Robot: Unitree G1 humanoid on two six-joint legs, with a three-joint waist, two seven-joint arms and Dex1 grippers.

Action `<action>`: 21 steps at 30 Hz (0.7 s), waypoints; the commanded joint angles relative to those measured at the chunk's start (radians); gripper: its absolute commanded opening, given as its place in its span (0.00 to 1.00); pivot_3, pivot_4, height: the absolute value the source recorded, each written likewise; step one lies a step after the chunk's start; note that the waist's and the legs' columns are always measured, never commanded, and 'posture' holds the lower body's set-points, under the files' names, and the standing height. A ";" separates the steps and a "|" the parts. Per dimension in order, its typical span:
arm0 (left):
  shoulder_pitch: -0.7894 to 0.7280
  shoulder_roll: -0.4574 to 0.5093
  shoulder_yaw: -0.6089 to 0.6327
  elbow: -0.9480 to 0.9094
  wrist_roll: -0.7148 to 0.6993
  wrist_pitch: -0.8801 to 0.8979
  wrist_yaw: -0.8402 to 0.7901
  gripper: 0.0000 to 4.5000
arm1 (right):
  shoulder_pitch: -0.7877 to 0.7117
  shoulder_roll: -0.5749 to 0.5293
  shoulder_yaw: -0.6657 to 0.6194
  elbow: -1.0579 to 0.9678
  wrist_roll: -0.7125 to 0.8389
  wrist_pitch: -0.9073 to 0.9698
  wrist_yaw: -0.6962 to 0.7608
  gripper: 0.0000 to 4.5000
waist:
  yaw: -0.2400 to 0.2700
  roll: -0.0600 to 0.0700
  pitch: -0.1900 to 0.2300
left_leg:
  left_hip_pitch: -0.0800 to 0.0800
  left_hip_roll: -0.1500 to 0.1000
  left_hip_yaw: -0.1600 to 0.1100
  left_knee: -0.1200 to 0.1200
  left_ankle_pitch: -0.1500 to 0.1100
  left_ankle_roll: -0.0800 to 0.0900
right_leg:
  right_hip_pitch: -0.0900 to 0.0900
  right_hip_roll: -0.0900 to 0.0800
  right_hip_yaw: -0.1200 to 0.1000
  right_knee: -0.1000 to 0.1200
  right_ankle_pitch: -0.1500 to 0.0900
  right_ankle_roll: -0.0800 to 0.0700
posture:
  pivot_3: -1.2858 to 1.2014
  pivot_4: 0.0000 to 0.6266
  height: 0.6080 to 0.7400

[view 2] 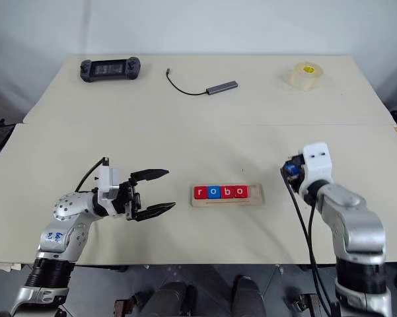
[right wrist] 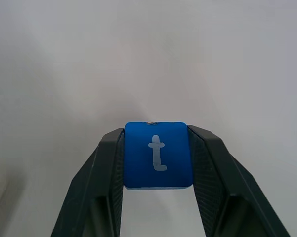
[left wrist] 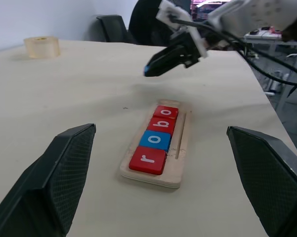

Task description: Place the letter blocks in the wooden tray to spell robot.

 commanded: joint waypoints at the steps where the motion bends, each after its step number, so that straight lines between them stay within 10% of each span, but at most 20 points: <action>1: -0.023 -0.008 -0.007 0.008 -0.012 -0.009 -0.026 1.00 | 0.096 0.065 -0.052 -0.180 0.020 0.032 -0.059 0.33 | 0.001 0.000 0.000 | 0.000 0.000 0.000 0.000 0.000 0.000 | 0.000 0.000 0.000 0.000 0.000 0.000 | 0.52 0.24 1.00; 4: -0.034 -0.013 -0.013 0.016 -0.013 -0.006 -0.038 1.00 | 0.160 0.112 -0.056 -0.215 0.028 0.026 -0.076 0.33 | 0.000 0.000 0.000 | 0.001 0.000 0.001 0.000 0.000 0.000 | 0.000 0.000 0.001 0.001 0.000 0.000 | 0.52 0.24 1.00; 11: -0.046 0.000 -0.009 0.016 -0.013 0.010 -0.052 1.00 | 0.176 0.114 -0.076 -0.182 0.074 -0.044 -0.019 0.84 | -0.001 0.000 0.000 | 0.001 0.000 0.001 0.000 0.000 0.000 | 0.000 0.000 0.002 0.001 0.000 0.000 | 0.52 0.24 1.00; 21: -0.014 0.037 0.018 -0.026 -0.031 0.044 -0.053 1.00 | 0.173 -0.442 0.019 0.255 0.009 -0.752 0.748 0.92 | 0.005 -0.002 0.001 | 0.002 0.000 0.002 -0.001 0.000 0.003 | 0.003 0.000 0.001 -0.003 0.001 0.001 | 0.52 0.24 1.00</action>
